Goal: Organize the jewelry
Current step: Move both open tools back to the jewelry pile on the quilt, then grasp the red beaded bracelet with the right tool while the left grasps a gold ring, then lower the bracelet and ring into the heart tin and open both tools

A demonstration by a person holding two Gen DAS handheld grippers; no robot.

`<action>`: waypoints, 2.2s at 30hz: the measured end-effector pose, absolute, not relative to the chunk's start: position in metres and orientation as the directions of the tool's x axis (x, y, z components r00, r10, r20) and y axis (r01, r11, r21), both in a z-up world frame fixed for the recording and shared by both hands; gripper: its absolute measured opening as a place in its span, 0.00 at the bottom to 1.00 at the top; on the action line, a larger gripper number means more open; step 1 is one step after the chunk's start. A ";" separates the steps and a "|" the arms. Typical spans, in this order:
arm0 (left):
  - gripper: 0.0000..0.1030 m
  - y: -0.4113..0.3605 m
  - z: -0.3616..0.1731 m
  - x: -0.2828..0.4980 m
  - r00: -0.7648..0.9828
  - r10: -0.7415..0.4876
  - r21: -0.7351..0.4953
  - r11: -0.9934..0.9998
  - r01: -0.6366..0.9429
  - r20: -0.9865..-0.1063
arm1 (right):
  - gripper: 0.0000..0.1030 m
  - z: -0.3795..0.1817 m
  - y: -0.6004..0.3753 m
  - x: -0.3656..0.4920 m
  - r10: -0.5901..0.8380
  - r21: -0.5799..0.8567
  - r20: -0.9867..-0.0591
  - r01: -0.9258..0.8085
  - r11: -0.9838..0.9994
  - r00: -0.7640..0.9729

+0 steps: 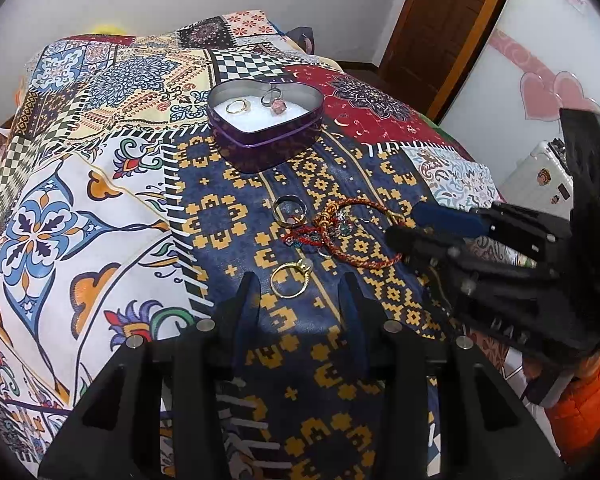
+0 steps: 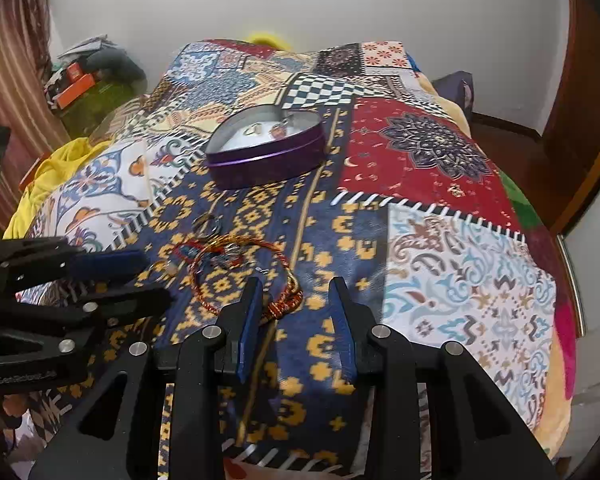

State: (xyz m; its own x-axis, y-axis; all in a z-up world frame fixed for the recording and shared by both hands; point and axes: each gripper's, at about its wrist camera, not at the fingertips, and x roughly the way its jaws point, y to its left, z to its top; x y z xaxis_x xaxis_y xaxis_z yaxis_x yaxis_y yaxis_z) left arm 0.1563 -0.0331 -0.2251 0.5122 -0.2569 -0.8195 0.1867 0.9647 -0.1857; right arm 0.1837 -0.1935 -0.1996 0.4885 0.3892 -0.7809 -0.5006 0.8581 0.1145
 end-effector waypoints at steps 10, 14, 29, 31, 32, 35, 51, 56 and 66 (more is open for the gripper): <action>0.26 -0.033 -0.229 0.162 0.534 -0.223 -0.157 0.973 0.166 -0.815 | 0.09 -0.206 -0.186 0.181 0.392 0.106 -0.767 -0.502 0.858 0.508; 0.23 -0.030 -0.229 0.162 0.540 -0.226 -0.164 0.973 0.161 -0.811 | 0.08 -0.205 -0.185 0.183 0.395 0.115 -0.761 -0.492 0.863 0.515; 0.23 -0.021 -0.209 0.149 0.591 -0.188 -0.137 0.982 0.131 -0.785 | 0.07 -0.163 -0.191 0.183 0.442 0.149 -0.680 -0.480 0.864 0.585; 0.23 -0.019 -0.203 0.148 0.603 -0.185 -0.134 0.983 0.128 -0.776 | 0.07 -0.159 -0.192 0.183 0.443 0.149 -0.669 -0.475 0.867 0.597; 0.23 -0.017 -0.201 0.148 0.608 -0.183 -0.133 0.983 0.127 -0.773 | 0.07 -0.156 -0.193 0.183 0.444 0.151 -0.663 -0.473 0.868 0.603; 0.23 -0.016 -0.192 0.147 0.625 -0.180 -0.131 0.984 0.124 -0.760 | 0.07 -0.149 -0.193 0.185 0.444 0.153 -0.649 -0.466 0.872 0.617; 0.23 -0.003 -0.153 0.165 0.711 -0.151 -0.113 0.988 0.101 -0.687 | 0.07 -0.124 -0.189 0.205 0.463 0.169 -0.581 -0.457 0.873 0.670; 0.23 0.000 -0.149 0.179 0.724 -0.143 -0.106 0.990 0.097 -0.675 | 0.07 -0.124 -0.182 0.217 0.470 0.173 -0.574 -0.462 0.870 0.670; 0.23 0.004 -0.154 0.208 0.727 -0.127 -0.090 0.992 0.090 -0.675 | 0.07 -0.135 -0.164 0.248 0.485 0.183 -0.593 -0.479 0.858 0.643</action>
